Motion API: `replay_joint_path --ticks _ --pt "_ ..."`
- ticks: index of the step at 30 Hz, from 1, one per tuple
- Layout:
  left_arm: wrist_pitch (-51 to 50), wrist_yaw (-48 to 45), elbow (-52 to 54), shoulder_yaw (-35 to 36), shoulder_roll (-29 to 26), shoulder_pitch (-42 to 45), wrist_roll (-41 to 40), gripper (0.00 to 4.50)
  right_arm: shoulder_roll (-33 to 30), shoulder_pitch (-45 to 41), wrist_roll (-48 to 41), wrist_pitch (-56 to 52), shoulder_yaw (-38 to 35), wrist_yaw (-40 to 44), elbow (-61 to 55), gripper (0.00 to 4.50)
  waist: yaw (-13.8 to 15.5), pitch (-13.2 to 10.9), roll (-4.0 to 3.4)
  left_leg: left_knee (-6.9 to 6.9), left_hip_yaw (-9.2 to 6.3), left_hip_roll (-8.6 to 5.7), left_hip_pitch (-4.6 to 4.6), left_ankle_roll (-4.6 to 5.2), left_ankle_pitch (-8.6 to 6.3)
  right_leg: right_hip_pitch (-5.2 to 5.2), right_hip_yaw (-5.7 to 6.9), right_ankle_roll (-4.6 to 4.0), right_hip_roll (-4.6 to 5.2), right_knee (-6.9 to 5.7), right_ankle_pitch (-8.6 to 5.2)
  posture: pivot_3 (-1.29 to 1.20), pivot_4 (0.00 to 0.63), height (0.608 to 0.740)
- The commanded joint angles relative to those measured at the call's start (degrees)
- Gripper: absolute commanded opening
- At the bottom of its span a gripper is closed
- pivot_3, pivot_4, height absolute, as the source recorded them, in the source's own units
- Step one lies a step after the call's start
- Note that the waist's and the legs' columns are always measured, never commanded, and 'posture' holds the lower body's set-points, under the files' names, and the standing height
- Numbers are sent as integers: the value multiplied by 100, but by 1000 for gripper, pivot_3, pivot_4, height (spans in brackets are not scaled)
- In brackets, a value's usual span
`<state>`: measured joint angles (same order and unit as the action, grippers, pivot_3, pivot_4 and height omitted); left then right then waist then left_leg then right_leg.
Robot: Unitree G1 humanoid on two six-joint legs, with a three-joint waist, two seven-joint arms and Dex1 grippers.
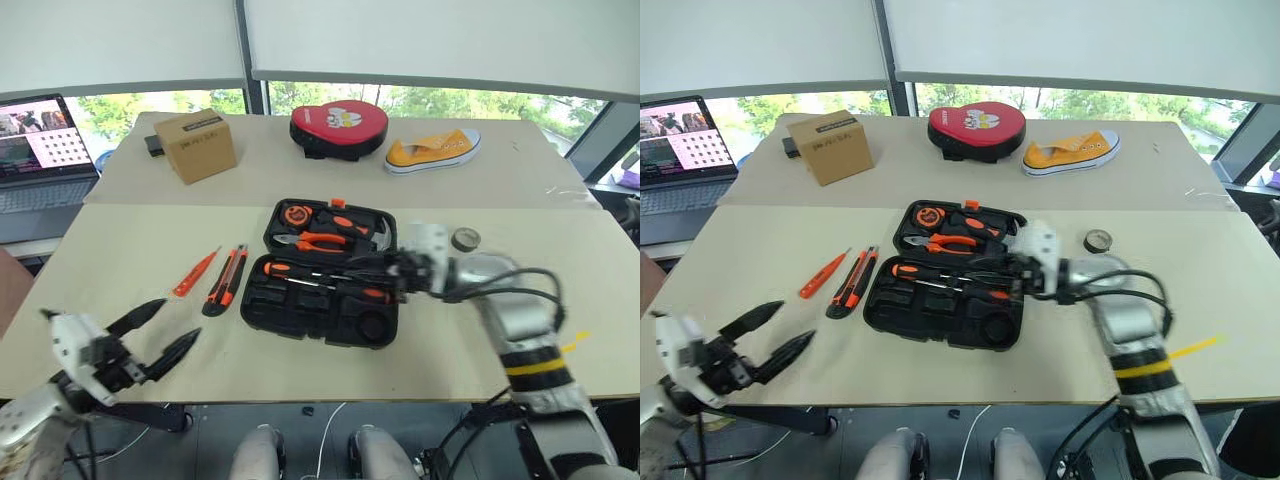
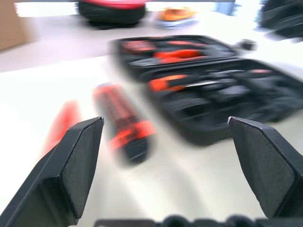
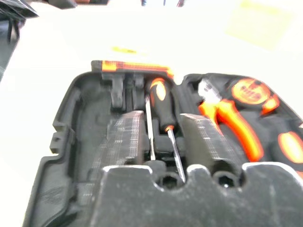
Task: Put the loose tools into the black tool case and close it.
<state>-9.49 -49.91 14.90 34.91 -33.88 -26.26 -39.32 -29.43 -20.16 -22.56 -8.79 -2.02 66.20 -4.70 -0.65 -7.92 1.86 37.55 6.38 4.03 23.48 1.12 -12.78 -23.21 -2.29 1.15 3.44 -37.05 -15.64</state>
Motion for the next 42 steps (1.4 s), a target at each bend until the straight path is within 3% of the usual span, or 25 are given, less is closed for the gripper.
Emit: replay_joint_path --ticks 1,5,9,15,19,25,31,34,42 --pt "-325 422 -666 806 -88 -396 81 4500 -113 864 -487 826 -888 166 -322 3168 -9 -3 3 -7 1 -1 -7 -1 0 2 -3 -1 1 2 -2 0 150 740" --pt "-498 432 -943 869 -227 -413 164 4500 -108 1493 -817 1115 -1322 212 -292 4417 -15 -6 6 -13 7 -5 -22 -2 1 4 -9 0 3 1 -2 0 150 740" --pt "-1223 361 -758 598 -667 -12 -67 4500 -260 2170 -989 1286 -1619 467 -160 4417 37 -1 20 -13 5 0 -31 -18 -4 3 -1 -15 6 1 -10 0 150 740" --pt "-2247 594 -501 87 -1298 1010 -142 4500 -114 2265 -1075 1258 -1541 79 -700 4417 13 -2 19 -13 -2 -1 -29 -50 -19 7 -11 -10 3 -6 -3 0 150 740" --pt "-2971 794 -1125 -1452 -1943 2926 563 4500 -32 2178 -1178 985 -1237 -294 -1323 4417 19 -10 17 -23 -2 -12 -30 -17 10 8 -8 -8 -3 -15 -4 0 150 740" --pt "-2924 775 -2354 -2689 -1805 4557 1486 4500 -40 2087 -1150 945 -1131 -533 -1399 4417 -20 -12 19 -35 7 -12 -25 -27 15 -1 -14 -8 -8 -8 -3 0 150 740" --pt "-2681 570 -3198 -3439 -1521 5273 2127 4500 -21 2143 -1123 1018 -1062 -641 -1421 4417 9 -13 20 -49 8 -15 -13 -28 15 -11 -14 0 -13 -7 -11 0 150 740" --pt "-2641 390 -3413 -3483 -1328 5402 2140 3794 -2 2196 -1101 1074 -1056 -652 -1407 4500 36 -13 20 -46 9 -17 -19 -28 16 -5 -14 0 -11 -10 -11 0 150 740" --pt "-2070 74 -3619 -3206 -1305 5401 2215 949 -72 2396 -1103 1171 -1101 -571 -1363 4500 92 -13 20 -39 8 -18 -21 -28 16 2 -14 1 -8 -11 -11 0 150 740"
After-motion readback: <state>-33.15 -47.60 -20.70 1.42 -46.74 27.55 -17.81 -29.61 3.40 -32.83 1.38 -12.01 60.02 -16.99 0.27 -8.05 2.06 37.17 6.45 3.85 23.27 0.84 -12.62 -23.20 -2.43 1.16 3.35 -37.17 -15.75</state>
